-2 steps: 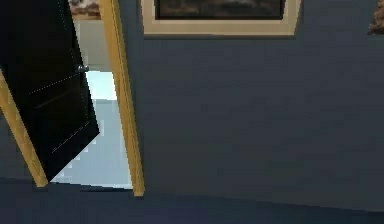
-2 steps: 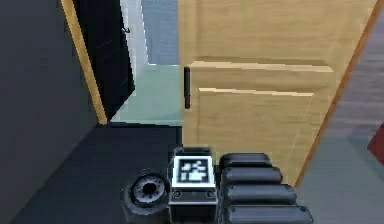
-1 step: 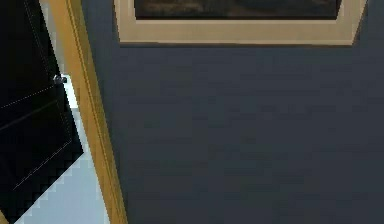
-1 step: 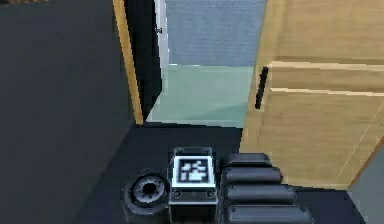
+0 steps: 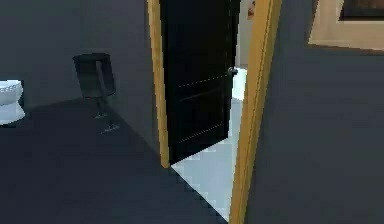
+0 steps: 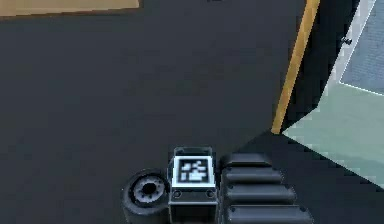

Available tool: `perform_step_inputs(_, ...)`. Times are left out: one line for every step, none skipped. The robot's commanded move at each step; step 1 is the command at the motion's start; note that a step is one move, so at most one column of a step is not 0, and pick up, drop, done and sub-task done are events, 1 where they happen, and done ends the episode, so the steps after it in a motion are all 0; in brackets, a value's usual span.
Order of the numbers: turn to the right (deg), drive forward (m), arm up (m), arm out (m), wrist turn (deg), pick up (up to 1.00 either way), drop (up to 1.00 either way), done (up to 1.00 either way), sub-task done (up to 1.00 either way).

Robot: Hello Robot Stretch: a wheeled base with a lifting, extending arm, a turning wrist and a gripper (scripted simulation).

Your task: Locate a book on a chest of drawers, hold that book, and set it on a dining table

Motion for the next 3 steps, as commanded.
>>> perform_step_inputs(-30.0, 0.0, 0.0, 0.0, 0.0, 0.0, 0.0, 0.0, 0.0)
perform_step_inputs(0.0, 0.3, 0.0, 0.0, 0.0, 0.0, 0.0, 0.0, 0.0)
perform_step_inputs(30.0, 0.0, 0.0, 0.0, 0.0, 0.0, 0.0, 0.0, 0.0)
